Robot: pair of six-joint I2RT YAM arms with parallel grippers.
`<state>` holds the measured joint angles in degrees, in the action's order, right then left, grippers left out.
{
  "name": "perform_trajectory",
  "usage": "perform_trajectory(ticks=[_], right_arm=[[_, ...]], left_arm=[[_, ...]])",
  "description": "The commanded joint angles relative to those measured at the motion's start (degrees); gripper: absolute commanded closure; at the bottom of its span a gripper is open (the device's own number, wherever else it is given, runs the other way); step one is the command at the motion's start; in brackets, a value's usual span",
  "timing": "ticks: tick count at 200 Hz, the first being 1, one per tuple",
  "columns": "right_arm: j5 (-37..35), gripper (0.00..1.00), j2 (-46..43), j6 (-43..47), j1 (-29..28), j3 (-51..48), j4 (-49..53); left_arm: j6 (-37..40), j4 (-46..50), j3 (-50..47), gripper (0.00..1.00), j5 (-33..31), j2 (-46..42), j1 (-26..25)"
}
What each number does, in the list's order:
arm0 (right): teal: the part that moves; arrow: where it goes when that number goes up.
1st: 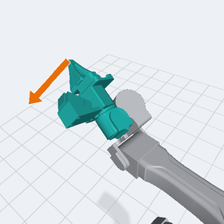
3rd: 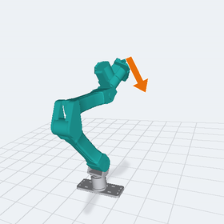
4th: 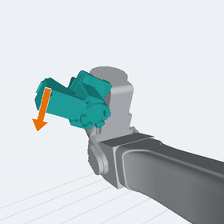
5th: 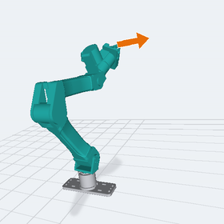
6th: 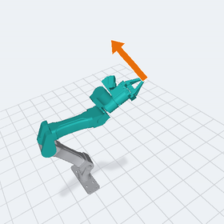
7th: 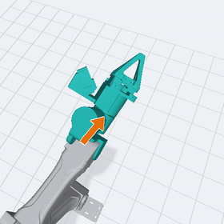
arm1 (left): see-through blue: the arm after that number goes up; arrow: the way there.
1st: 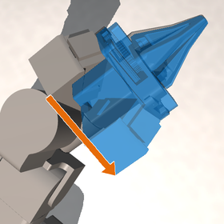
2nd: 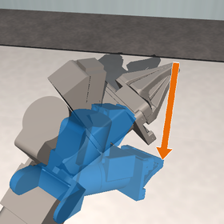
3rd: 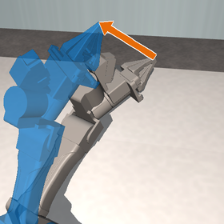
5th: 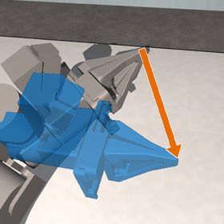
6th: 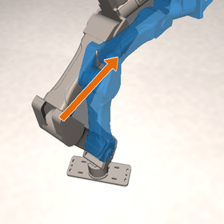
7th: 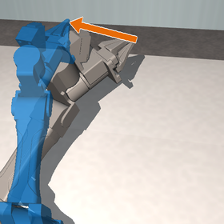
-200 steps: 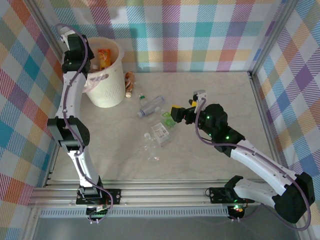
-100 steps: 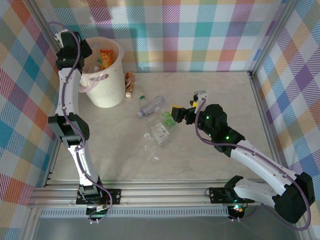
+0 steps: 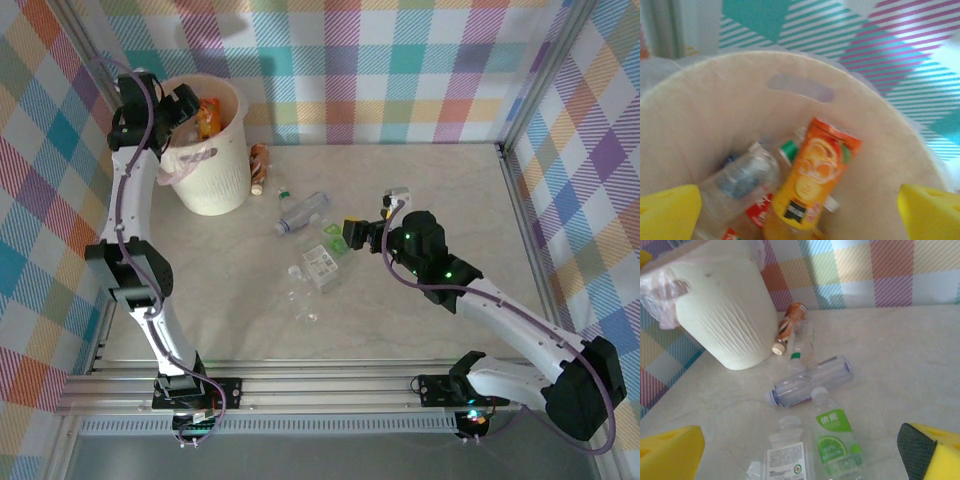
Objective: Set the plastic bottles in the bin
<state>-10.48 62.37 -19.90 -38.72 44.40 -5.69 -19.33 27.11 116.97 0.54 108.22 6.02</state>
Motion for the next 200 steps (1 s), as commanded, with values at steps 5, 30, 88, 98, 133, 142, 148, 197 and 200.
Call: perform_trajectory(ticks=[5, 30, 88, 98, 133, 142, 148, 197, 200], right_arm=[[0.5, 0.0, 1.2, -2.9, -0.3, -1.7, 1.3], [2.2, 0.0, 3.1, -5.3, -0.4, -1.9, 3.8], [6.9, 0.0, 7.2, -5.8, -1.9, -4.5, 2.4], [7.7, 0.0, 8.5, -4.8, -2.8, -4.3, 2.9], [6.8, 0.0, 13.8, 0.3, -7.5, -3.5, 3.0], [6.5, 0.0, 15.2, 1.3, -8.4, -3.2, 2.8], [6.3, 0.0, 16.2, 2.2, -8.9, -3.0, 2.7], [0.5, 0.0, 23.6, 5.4, -12.3, -0.3, 1.4], [0.3, 0.0, 24.0, 5.3, -12.3, -0.2, 1.1]], left_arm=[[-4.7, -8.0, -4.6, 0.0, 7.5, -6.1, -0.8], [-8.6, -9.9, -9.5, 0.0, 11.6, -9.5, -0.8], [-13.0, -12.6, -25.8, 0.0, 8.5, -22.0, -7.7], [-14.2, -13.5, -30.0, 0.0, 7.8, -24.7, -9.2], [-21.6, -16.6, -43.2, 0.0, 9.1, -32.1, -12.0], [-23.7, -16.0, -44.9, 0.0, 10.2, -33.3, -12.0], [-24.5, -15.6, -45.7, 0.0, 11.0, -34.1, -11.9], [-25.3, -8.9, -50.8, 0.0, 10.0, -39.8, -11.9], [-25.6, -8.7, -51.0, 0.0, 10.0, -40.1, -12.0]])
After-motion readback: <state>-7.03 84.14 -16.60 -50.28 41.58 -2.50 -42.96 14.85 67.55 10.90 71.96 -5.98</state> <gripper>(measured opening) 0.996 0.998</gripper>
